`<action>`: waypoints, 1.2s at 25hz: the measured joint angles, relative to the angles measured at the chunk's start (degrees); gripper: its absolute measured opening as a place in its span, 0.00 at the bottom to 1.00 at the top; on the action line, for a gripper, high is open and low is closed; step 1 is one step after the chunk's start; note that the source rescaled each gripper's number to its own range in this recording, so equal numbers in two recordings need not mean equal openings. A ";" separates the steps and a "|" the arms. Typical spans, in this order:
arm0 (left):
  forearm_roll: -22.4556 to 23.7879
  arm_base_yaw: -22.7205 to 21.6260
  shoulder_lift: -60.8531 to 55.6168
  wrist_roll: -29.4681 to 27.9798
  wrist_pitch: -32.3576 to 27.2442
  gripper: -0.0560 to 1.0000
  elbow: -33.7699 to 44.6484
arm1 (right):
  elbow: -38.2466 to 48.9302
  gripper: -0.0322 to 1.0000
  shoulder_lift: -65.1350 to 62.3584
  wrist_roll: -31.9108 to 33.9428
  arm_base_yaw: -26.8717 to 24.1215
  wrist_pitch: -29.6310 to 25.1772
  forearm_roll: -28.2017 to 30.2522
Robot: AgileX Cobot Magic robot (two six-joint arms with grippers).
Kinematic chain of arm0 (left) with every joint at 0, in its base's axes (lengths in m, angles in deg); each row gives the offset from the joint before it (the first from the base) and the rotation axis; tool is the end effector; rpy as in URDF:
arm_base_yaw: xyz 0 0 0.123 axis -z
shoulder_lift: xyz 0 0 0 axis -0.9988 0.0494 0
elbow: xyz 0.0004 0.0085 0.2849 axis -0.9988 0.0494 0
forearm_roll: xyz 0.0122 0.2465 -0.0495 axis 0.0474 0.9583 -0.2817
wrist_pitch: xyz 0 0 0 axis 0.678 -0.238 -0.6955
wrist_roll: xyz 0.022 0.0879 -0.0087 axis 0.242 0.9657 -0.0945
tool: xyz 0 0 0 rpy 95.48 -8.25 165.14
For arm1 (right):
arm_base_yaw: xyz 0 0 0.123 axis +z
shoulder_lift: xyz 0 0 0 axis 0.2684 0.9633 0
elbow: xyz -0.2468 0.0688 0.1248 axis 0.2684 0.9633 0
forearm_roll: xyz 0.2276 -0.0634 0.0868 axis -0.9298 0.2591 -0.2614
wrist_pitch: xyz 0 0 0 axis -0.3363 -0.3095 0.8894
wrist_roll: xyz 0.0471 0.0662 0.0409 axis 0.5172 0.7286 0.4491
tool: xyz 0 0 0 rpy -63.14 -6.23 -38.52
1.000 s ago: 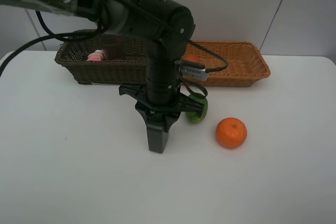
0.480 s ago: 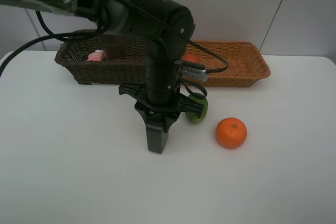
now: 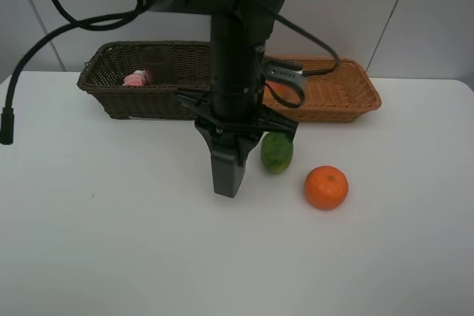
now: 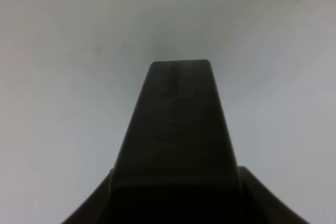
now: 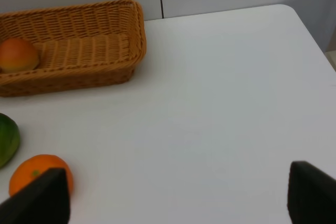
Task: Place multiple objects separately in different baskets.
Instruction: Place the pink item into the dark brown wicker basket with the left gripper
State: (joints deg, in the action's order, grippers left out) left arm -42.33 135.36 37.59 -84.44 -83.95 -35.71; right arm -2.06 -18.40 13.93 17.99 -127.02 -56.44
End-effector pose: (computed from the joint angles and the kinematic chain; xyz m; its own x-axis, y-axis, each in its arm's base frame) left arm 0.2917 -0.3171 0.1953 -0.9410 0.3277 -0.0840 0.3264 0.9448 0.0299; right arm -0.0097 -0.0152 0.2862 -0.4082 0.1066 -0.9067 0.1580 0.9864 0.0449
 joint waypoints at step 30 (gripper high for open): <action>-2.58 -7.76 -2.46 9.11 -0.05 0.53 -11.05 | 0.00 0.75 0.00 0.00 0.00 0.00 0.00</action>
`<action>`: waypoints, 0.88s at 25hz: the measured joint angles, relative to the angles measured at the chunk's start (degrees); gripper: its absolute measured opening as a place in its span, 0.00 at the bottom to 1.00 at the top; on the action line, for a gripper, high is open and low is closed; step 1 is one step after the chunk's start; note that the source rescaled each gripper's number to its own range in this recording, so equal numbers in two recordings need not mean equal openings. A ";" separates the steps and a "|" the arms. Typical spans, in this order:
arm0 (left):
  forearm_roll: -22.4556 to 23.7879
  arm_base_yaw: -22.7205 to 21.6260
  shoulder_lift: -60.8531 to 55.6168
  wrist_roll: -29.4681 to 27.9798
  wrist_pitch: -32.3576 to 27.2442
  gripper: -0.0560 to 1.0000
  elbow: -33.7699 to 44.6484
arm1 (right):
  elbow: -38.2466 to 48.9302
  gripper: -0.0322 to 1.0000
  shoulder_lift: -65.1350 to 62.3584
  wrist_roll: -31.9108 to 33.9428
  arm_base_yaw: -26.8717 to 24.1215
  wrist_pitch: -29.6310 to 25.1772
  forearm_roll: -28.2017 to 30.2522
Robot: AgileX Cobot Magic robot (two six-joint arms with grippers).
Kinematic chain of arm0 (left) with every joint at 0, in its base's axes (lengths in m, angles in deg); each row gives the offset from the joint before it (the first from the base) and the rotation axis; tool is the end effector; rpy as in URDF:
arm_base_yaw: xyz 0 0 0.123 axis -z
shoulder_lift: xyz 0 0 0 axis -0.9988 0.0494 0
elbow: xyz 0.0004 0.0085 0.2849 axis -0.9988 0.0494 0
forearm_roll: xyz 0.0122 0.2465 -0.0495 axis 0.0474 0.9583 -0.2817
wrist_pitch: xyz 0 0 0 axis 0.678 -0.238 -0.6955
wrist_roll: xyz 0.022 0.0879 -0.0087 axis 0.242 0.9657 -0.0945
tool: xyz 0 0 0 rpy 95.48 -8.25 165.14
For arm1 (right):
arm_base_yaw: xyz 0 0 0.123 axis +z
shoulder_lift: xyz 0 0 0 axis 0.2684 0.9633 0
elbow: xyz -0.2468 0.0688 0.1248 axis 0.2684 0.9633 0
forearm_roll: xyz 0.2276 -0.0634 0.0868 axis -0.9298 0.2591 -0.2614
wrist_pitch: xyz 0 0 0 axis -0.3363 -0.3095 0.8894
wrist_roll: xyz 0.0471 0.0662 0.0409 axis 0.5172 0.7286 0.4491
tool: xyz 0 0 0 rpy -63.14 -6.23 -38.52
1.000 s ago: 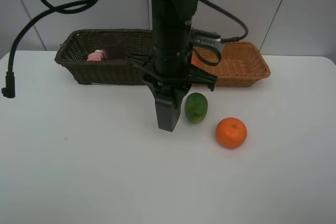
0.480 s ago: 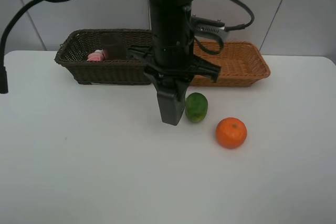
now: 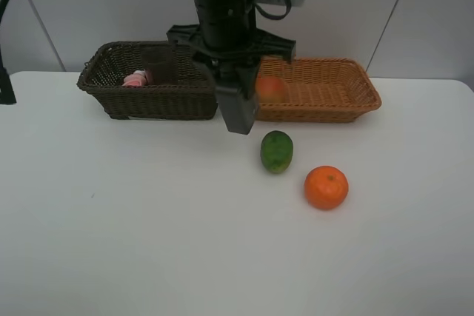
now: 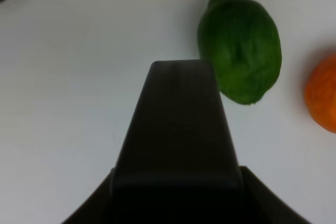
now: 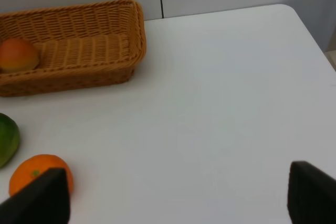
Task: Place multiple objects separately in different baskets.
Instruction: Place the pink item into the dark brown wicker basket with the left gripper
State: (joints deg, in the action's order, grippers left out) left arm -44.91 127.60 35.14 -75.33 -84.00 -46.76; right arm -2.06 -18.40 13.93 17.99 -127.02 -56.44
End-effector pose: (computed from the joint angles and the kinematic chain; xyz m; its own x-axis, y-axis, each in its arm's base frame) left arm 0.3431 -0.2894 0.2652 -0.9094 0.3087 -0.2786 0.3423 0.9362 -0.0800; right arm -0.0097 -0.0152 0.2862 -0.4082 0.1066 -0.9067 0.1580 0.9864 0.0449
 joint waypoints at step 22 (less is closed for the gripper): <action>5.27 -14.77 1.49 3.71 1.10 0.53 -6.44 | 0.00 0.75 0.00 0.00 0.00 0.00 0.00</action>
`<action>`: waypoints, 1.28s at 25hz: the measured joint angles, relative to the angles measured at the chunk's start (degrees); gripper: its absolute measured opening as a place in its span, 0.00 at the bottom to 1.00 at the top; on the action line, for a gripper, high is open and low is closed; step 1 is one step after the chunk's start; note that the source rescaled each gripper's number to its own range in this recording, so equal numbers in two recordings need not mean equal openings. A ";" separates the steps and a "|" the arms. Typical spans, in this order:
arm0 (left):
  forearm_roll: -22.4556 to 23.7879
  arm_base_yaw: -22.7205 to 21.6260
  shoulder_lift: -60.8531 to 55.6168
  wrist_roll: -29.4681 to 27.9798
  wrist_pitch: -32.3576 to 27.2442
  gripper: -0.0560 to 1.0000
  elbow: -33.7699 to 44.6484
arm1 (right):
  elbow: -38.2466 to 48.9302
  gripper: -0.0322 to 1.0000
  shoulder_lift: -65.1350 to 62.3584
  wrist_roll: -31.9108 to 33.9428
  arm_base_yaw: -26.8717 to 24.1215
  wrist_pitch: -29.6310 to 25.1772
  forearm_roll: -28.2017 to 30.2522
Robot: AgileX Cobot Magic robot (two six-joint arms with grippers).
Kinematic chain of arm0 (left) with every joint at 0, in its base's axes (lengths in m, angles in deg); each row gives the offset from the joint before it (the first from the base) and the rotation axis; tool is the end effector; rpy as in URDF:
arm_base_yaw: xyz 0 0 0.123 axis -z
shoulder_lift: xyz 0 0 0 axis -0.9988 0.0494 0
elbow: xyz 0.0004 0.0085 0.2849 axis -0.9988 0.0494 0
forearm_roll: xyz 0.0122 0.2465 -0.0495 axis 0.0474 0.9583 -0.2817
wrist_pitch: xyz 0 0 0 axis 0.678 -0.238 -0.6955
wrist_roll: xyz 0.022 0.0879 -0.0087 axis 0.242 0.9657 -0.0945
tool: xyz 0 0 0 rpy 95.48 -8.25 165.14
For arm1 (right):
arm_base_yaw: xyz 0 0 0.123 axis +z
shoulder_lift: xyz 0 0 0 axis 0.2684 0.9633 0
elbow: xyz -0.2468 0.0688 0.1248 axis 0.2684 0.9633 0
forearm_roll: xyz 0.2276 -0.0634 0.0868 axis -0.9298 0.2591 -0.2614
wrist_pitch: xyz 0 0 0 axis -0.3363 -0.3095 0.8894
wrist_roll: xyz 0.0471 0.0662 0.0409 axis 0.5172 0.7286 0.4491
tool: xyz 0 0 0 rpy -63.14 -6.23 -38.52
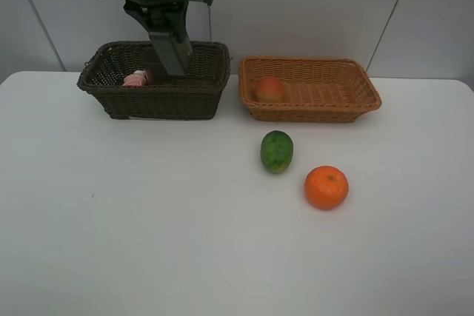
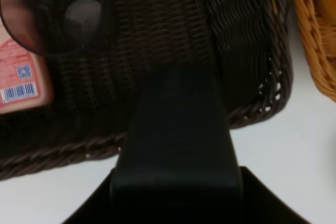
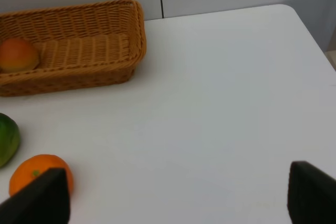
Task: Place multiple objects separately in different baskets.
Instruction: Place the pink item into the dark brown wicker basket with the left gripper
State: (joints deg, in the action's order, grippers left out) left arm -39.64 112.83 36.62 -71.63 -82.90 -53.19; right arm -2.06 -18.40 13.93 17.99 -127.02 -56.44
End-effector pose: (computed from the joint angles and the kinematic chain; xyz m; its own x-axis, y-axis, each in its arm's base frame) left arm 0.4214 -0.1914 0.2862 -0.9031 0.1480 -0.4032 0.1634 0.9866 -0.0038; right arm -0.0097 -0.0152 0.2862 -0.4082 0.1066 -0.9067 0.1580 0.9864 0.0449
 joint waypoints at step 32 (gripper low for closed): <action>-2.98 -4.19 14.32 3.30 9.25 0.53 -10.71 | 0.00 0.75 0.00 0.00 0.00 0.00 0.00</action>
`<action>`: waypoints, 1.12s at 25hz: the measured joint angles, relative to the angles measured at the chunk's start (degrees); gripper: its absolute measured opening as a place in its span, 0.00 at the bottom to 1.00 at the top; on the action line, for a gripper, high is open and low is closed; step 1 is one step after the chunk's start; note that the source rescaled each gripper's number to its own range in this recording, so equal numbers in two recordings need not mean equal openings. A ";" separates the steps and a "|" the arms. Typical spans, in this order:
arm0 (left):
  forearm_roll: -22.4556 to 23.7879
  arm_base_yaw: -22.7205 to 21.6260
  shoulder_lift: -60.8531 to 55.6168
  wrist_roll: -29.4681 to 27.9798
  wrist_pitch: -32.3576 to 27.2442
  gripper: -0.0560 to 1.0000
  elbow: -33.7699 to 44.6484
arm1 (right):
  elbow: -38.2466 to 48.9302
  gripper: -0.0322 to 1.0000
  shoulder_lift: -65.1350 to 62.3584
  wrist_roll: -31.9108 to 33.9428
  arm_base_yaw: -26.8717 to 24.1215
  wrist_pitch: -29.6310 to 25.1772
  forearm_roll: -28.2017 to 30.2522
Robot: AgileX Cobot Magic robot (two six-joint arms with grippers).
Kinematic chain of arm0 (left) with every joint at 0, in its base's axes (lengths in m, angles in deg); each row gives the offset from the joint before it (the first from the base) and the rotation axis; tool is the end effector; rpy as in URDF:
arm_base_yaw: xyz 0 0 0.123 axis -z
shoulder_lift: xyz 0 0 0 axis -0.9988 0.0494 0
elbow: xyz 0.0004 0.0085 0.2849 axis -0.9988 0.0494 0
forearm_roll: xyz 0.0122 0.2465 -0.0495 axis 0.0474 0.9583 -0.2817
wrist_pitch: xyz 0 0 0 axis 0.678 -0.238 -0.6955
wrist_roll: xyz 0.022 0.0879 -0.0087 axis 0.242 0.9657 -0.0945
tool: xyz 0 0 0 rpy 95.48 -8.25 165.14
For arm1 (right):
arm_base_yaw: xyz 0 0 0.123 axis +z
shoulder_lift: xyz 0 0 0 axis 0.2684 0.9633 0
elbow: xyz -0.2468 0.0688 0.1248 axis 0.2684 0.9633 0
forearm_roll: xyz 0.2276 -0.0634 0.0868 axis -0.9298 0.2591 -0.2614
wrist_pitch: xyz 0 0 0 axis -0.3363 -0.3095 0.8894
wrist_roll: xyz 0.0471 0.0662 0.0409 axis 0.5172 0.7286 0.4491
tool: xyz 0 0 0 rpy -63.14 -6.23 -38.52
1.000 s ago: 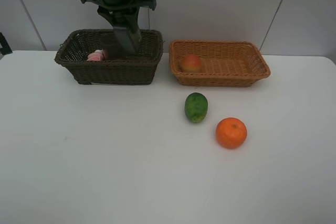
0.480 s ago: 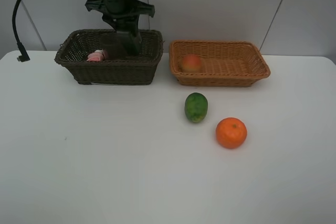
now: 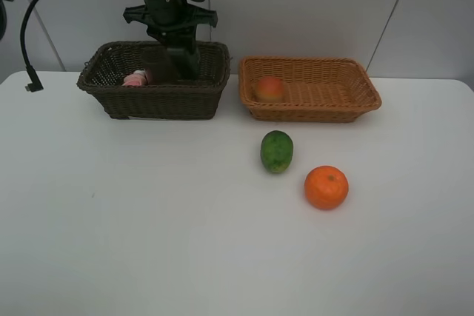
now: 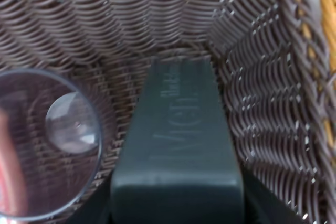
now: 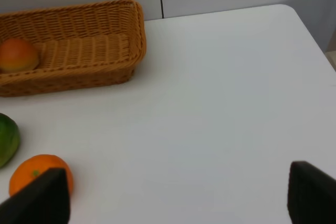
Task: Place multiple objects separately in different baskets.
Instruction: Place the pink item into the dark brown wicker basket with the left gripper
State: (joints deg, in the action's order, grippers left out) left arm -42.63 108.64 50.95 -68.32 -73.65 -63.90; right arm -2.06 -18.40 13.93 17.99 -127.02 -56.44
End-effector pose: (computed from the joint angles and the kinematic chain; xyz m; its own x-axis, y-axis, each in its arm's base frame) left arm 0.4872 -0.1861 0.2230 -0.8714 0.1138 -0.4771 0.1579 0.9860 -0.0533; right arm -0.0097 -0.0152 0.2862 -0.4082 0.1066 -0.9067 0.1580 0.9864 0.0449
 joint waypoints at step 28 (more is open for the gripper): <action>-0.33 0.00 1.52 12.65 2.35 0.78 0.06 | 0.00 0.75 0.00 0.00 0.00 0.00 0.00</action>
State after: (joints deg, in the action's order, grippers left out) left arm -42.96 108.64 52.46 -55.68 -71.29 -63.84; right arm -2.06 -18.40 13.93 17.99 -127.02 -56.44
